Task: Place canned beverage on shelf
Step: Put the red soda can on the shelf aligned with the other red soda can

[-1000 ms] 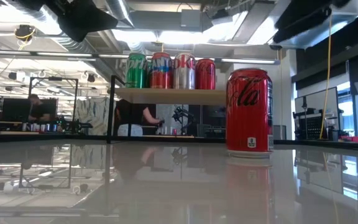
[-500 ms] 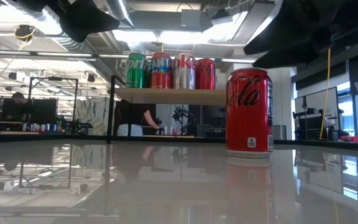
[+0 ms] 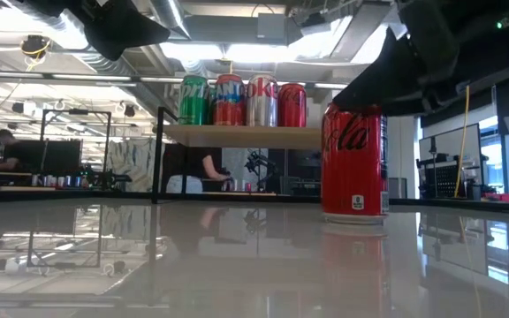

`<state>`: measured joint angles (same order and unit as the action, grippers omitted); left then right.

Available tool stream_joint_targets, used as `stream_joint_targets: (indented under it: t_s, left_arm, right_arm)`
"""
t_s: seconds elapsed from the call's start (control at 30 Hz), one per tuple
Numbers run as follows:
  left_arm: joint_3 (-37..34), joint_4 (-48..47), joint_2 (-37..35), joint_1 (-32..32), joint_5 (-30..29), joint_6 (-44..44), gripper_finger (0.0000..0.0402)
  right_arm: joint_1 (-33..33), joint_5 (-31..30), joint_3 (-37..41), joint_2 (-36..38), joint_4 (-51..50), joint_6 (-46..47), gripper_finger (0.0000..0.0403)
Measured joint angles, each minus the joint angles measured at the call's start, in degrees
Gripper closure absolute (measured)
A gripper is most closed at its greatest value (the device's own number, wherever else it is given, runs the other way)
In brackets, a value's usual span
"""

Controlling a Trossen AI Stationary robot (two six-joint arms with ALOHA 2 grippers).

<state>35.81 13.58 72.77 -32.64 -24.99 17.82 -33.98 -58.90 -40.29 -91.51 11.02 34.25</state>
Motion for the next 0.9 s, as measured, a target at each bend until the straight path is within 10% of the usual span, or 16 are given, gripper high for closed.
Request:
stream_joint_targets:
  t_s: [0.9]
  left_arm:
    - [0.0, 0.0, 0.0, 0.0, 0.0, 0.0, 0.0059]
  right_arm:
    - [4.1, 11.2, -0.7, 0.3, 1.1, -10.0, 0.0119]
